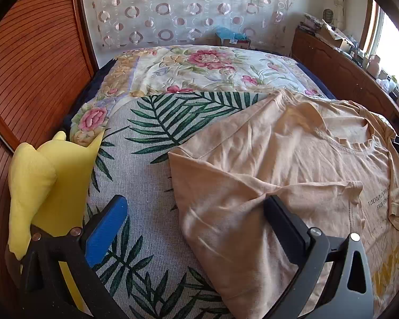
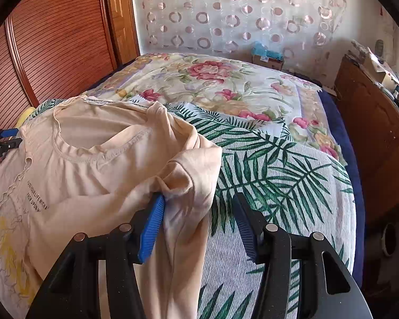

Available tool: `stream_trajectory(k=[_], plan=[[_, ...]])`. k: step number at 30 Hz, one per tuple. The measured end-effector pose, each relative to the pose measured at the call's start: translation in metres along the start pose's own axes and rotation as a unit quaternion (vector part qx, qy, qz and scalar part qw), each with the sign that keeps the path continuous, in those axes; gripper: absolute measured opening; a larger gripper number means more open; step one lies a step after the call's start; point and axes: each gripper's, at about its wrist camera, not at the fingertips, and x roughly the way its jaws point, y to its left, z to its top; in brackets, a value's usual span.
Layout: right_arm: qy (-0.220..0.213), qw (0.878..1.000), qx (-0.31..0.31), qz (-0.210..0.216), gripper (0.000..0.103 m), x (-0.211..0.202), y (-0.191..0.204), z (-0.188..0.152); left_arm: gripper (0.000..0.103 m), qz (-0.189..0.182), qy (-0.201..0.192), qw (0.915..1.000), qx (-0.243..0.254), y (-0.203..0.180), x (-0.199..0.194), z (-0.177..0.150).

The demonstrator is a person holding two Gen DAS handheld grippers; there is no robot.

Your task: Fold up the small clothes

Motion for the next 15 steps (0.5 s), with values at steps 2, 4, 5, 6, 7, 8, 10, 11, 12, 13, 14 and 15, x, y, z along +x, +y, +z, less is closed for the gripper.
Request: stream_trajectory(k=[2, 4, 5, 6, 7, 8, 10, 11, 12, 13, 14, 15], plan=[[0.001, 1.0, 0.0, 0.005, 0.055, 0.002, -0.002, 0.003, 0.103, -0.001, 0.0, 1.0, 0.0, 0.001, 0.0, 0.0], [0.0, 1.0, 0.002, 0.008, 0.055, 0.004, -0.003, 0.005, 0.102, -0.001, 0.002, 1.0, 0.002, 0.001, 0.0, 0.001], [-0.001, 1.0, 0.002, 0.008, 0.055, 0.005, -0.004, 0.005, 0.101, -0.003, 0.0, 1.0, 0.003, 0.001, 0.001, 0.001], [-0.002, 1.0, -0.001, 0.009, 0.055, 0.006, -0.003, 0.006, 0.094, -0.01, -0.005, 0.9999, 0.009, -0.001, 0.0, 0.002], [-0.002, 1.0, -0.003, 0.009, 0.055, 0.008, -0.003, 0.006, 0.086, -0.018, -0.011, 0.9996, 0.018, -0.004, -0.002, 0.002], [-0.001, 1.0, -0.004, 0.011, 0.055, 0.009, -0.003, 0.007, 0.082, -0.025, -0.014, 0.9993, 0.024, -0.007, -0.003, 0.003], [-0.002, 1.0, -0.008, 0.012, 0.053, 0.01, -0.002, 0.008, 0.062, -0.041, -0.021, 0.9985, 0.029, -0.011, -0.004, 0.006], [-0.003, 1.0, -0.009, 0.017, 0.047, 0.011, -0.002, 0.009, 0.056, -0.045, -0.025, 0.9982, 0.03, -0.012, -0.005, 0.007], [-0.005, 1.0, -0.009, 0.018, 0.039, 0.012, -0.001, 0.01, 0.039, -0.037, -0.029, 0.9984, 0.033, -0.014, -0.005, 0.008], [-0.008, 1.0, -0.005, 0.02, 0.031, 0.012, 0.0, 0.01, 0.027, -0.026, -0.031, 0.9985, 0.036, -0.015, -0.005, 0.01], [-0.012, 1.0, 0.002, 0.026, 0.014, 0.011, 0.0, 0.009, 0.024, -0.023, -0.033, 0.9985, 0.038, -0.015, -0.005, 0.012], [-0.015, 1.0, 0.005, 0.027, 0.01, 0.01, 0.002, 0.008, 0.012, -0.026, -0.035, 0.9984, 0.036, -0.016, -0.006, 0.012]])
